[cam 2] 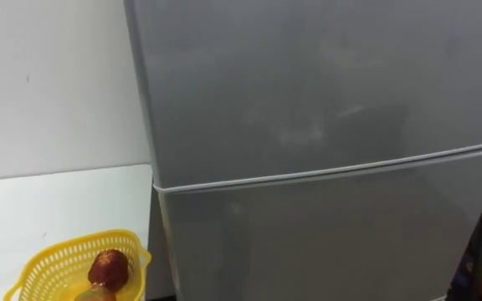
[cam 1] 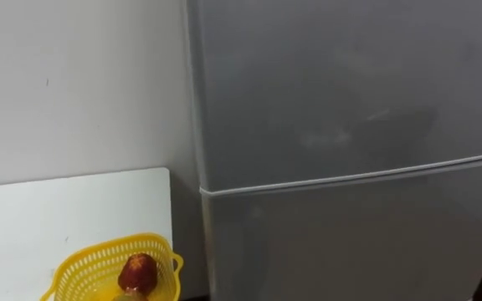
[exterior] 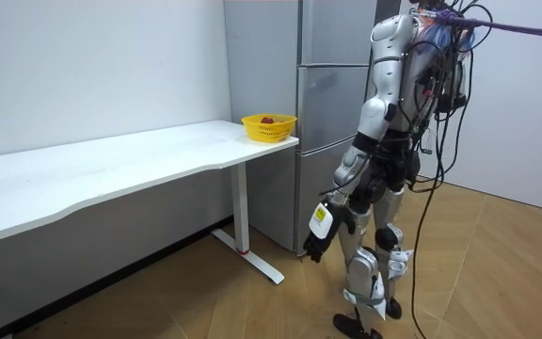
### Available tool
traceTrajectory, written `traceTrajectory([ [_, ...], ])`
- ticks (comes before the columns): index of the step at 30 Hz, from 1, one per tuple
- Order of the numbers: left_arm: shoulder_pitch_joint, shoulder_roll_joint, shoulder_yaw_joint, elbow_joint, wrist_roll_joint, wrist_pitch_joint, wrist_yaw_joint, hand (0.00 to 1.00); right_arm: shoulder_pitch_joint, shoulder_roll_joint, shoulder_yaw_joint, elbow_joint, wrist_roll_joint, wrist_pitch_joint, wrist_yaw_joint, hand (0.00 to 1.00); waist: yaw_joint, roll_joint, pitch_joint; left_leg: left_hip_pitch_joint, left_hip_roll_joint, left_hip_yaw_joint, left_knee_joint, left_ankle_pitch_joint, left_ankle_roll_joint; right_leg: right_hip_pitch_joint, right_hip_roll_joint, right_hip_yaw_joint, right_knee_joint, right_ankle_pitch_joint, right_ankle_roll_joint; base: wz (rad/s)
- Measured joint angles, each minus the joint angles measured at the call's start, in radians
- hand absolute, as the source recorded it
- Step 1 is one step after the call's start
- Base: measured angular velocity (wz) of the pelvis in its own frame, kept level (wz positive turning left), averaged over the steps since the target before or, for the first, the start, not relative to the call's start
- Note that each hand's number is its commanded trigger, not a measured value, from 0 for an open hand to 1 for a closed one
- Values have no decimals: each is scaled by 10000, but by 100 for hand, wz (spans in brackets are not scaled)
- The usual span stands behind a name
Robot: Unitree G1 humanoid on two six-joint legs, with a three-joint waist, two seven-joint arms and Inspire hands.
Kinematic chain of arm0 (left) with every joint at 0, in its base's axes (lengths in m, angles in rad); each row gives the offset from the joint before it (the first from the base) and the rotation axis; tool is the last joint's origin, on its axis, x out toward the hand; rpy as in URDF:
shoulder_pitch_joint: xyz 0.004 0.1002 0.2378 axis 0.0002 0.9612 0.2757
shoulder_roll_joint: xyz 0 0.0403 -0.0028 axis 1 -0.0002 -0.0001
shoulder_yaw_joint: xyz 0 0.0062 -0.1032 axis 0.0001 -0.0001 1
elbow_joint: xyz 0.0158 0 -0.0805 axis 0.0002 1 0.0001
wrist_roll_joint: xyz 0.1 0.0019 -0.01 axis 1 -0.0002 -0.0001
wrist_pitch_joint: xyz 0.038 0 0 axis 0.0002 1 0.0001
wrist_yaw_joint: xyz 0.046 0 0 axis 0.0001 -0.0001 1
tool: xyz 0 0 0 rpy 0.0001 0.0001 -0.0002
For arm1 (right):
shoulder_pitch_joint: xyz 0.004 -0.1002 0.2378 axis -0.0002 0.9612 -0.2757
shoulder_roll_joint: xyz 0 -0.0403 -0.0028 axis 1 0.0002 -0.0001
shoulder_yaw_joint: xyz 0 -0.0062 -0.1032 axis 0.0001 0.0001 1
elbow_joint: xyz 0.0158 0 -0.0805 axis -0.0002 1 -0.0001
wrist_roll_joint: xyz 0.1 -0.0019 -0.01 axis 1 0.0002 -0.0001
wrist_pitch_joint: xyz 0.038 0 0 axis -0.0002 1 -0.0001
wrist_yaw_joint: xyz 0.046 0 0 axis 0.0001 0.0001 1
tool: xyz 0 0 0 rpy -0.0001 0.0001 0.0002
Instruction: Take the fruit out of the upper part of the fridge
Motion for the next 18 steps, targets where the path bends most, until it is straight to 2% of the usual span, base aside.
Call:
traceTrajectory([
  [5,44,-88,-46,-54,-12,186,7,0,285,507,1009,2335,-27,143,196,0,-20,-36,-3,37,-13,-3,-2,1,-2,8,-2,102,18,-22,6,-4],
  [9,-37,-89,-59,-116,-8,257,9,0,235,522,1781,4884,85,366,854,0,20,-74,8,151,-42,-24,-37,1,-1,138,1,125,-127,-14,23,0],
  [10,-52,-90,-59,-111,-6,317,7,0,200,519,1911,5740,132,465,1113,0,22,-20,27,184,-58,-45,-42,1,0,204,-17,127,-141,-28,43,0],
  [12,-87,-73,-31,-138,-6,334,6,0,13,499,1988,7154,137,607,1470,0,32,-23,24,203,-67,-44,-48,1,0,214,-60,125,-150,-42,57,0],
  [14,-84,-77,-54,-180,-4,458,-17,0,-118,501,2092,8517,469,915,2001,0,25,-4,32,220,-67,-47,-61,1,0,222,-58,133,-151,-44,55,0],
  [18,-42,-150,-16,-233,245,706,-116,0,-102,516,2084,10109,1305,1295,2820,0,-3,17,55,348,-69,-73,-63,0,-1,346,-73,117,-139,-111,58,3],
])
